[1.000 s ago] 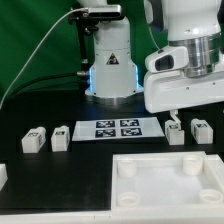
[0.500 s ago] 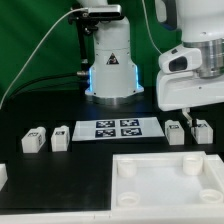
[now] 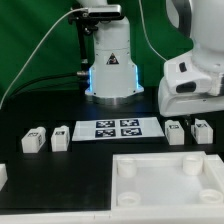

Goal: Assemble one leg

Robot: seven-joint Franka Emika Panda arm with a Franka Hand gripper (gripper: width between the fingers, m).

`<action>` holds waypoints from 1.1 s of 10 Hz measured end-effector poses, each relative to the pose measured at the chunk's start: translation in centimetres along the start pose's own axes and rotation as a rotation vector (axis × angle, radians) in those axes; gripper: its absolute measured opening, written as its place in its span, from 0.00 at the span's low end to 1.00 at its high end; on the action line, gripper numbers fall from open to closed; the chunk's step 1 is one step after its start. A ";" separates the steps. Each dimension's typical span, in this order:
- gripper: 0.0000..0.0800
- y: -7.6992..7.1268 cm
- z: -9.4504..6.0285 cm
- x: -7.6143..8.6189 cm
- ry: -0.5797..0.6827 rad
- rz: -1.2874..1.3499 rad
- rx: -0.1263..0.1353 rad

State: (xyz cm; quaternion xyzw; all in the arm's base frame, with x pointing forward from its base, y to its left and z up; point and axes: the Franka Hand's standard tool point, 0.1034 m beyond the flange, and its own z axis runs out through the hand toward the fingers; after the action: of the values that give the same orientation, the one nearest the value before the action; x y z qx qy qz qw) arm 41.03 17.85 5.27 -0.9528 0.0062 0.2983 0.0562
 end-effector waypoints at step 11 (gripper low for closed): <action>0.81 -0.5 5.1 -0.1 -0.221 0.020 -0.016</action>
Offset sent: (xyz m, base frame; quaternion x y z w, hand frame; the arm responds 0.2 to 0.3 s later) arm 0.0000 0.0000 0.0000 0.0000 0.0000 0.0000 1.0000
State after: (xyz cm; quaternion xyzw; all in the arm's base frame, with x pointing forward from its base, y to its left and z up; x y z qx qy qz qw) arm 38.09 18.93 1.18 -0.9143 0.0070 0.4023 0.0462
